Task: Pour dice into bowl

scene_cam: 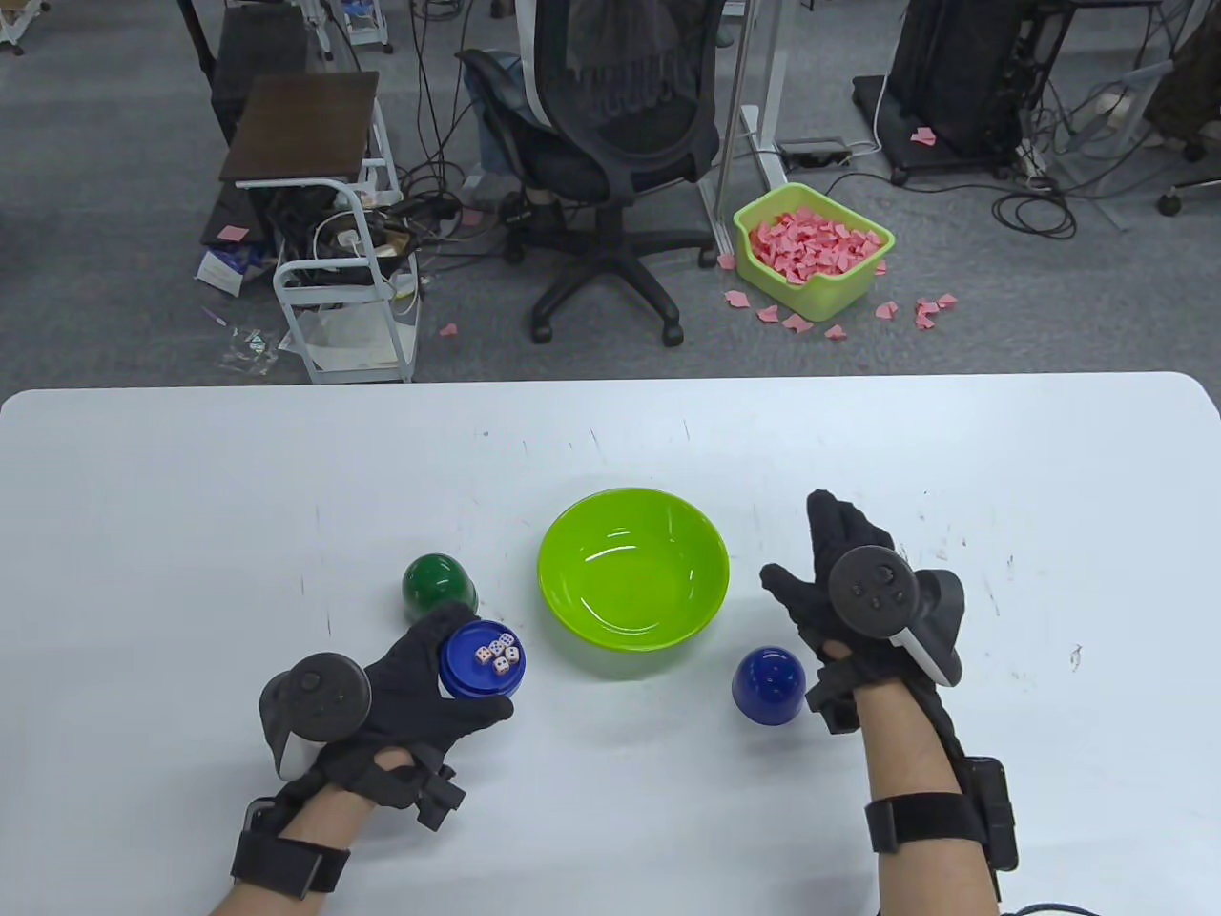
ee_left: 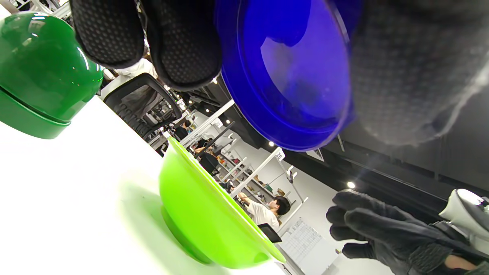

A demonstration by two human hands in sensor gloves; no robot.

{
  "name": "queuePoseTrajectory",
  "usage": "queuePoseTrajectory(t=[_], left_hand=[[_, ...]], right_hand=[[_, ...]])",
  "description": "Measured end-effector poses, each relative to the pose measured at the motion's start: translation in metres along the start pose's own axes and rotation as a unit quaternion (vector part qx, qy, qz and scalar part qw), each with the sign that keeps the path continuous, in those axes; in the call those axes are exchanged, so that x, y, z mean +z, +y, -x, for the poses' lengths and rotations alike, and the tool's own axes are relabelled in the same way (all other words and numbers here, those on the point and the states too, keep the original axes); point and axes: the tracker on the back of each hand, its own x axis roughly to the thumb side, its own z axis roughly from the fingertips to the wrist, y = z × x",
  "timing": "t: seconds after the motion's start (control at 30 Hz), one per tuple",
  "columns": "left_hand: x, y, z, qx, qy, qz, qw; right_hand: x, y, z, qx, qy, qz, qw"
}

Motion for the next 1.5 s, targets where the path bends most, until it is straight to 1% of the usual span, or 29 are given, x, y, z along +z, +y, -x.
queuePoseTrajectory(t=[0.17, 0.3, 0.47, 0.57, 0.67, 0.73, 0.87, 1.03, 1.23, 1.5], left_hand=[[0.000, 0.001, 0.001, -0.008, -0.003, -0.004, 1.000], [0.000, 0.000, 0.002, -0.016, -0.008, -0.010, 1.000], [-0.002, -0.004, 0.002, -0.042, -0.020, -0.014, 0.999], [-0.004, -0.008, 0.000, -0.062, -0.024, -0.004, 0.998], [-0.008, -0.013, -0.004, -0.086, -0.029, 0.008, 0.996], [-0.011, -0.015, -0.007, -0.088, -0.029, 0.006, 0.996], [-0.021, -0.014, -0.012, -0.075, -0.014, -0.005, 0.997], [-0.035, -0.010, -0.018, -0.091, -0.001, -0.018, 0.996], [-0.057, -0.008, -0.028, -0.122, -0.003, -0.012, 0.992], [-0.086, -0.023, -0.031, -0.168, -0.001, 0.006, 0.986]], right_hand=[[0.007, 0.009, -0.024, -0.038, -0.065, 0.021, 0.997], [0.015, 0.017, -0.030, -0.061, -0.092, 0.031, 0.993], [0.026, 0.030, -0.024, -0.088, -0.102, 0.037, 0.990], [0.031, 0.038, -0.015, -0.099, -0.100, 0.023, 0.990], [0.033, 0.040, -0.008, -0.100, -0.095, 0.020, 0.990], [0.035, 0.038, -0.004, -0.099, -0.092, 0.025, 0.991], [0.039, 0.033, -0.001, -0.103, -0.089, 0.038, 0.990], [0.043, 0.028, 0.003, -0.096, -0.086, 0.046, 0.991], [0.044, 0.028, 0.006, -0.103, -0.079, 0.045, 0.991], [0.045, 0.026, 0.009, -0.112, -0.069, 0.050, 0.990]])
